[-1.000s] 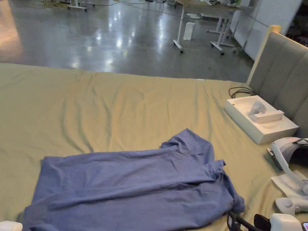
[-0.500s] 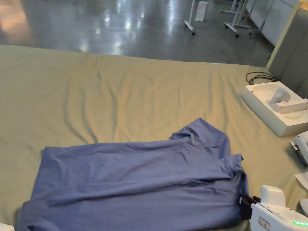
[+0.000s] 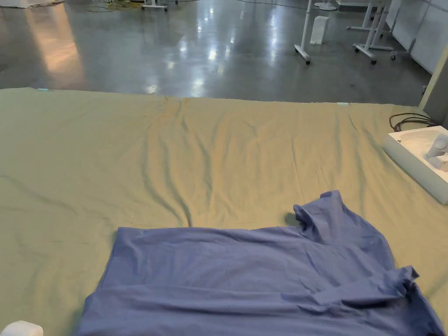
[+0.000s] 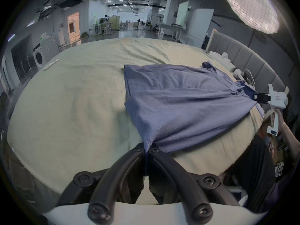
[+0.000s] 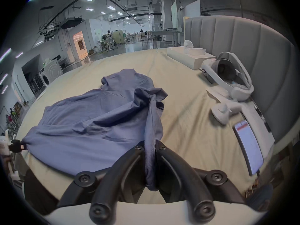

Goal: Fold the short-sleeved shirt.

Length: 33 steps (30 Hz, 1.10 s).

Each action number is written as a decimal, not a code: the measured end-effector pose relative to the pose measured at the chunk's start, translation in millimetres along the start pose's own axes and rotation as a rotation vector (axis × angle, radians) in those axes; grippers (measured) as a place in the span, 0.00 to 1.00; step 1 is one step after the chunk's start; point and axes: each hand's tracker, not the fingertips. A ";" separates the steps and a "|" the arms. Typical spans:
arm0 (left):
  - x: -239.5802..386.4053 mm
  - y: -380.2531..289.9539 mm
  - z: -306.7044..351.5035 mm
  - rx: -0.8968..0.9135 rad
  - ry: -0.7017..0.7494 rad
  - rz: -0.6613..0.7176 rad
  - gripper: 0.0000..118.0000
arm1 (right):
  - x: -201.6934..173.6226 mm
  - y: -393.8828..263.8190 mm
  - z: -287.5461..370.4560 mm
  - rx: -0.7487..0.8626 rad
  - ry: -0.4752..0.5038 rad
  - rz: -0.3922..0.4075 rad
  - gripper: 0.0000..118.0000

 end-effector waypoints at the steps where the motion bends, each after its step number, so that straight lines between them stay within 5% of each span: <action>1: -0.2 -5.1 4.8 -0.015 -0.007 -0.014 0.04 | -2.3 -8.9 9.7 -0.008 -0.003 -0.003 0.08; 10: -7.1 -40.4 9.2 0.026 -0.078 0.093 0.06 | -5.2 -57.4 18.2 -0.044 -0.004 -0.030 0.08; 11: -7.5 -38.9 10.6 0.020 -0.058 0.090 0.15 | -2.0 -55.0 19.9 -0.029 -0.004 -0.042 0.08; 13: -5.3 -36.6 21.4 0.033 -0.031 0.064 0.59 | 2.2 -48.9 30.6 0.008 -0.017 -0.060 0.27; 14: -1.8 -33.3 33.1 0.075 -0.011 0.038 0.67 | 4.6 -43.3 40.9 0.038 -0.017 -0.063 0.30; 18: 24.9 -7.3 95.6 0.284 -0.029 -0.005 0.67 | 17.7 -17.2 88.4 0.234 -0.002 -0.008 0.49; 22: 63.3 23.6 164.5 0.599 -0.196 0.062 0.68 | -4.8 14.1 145.4 0.428 0.025 0.085 0.59; 27: 131.5 46.4 223.9 0.852 -0.073 -0.058 0.71 | -48.1 33.0 204.3 0.646 0.091 0.157 0.70; 33: 175.3 53.9 246.2 0.902 -0.092 -0.115 0.75 | -77.0 37.2 226.7 0.709 0.134 0.184 0.72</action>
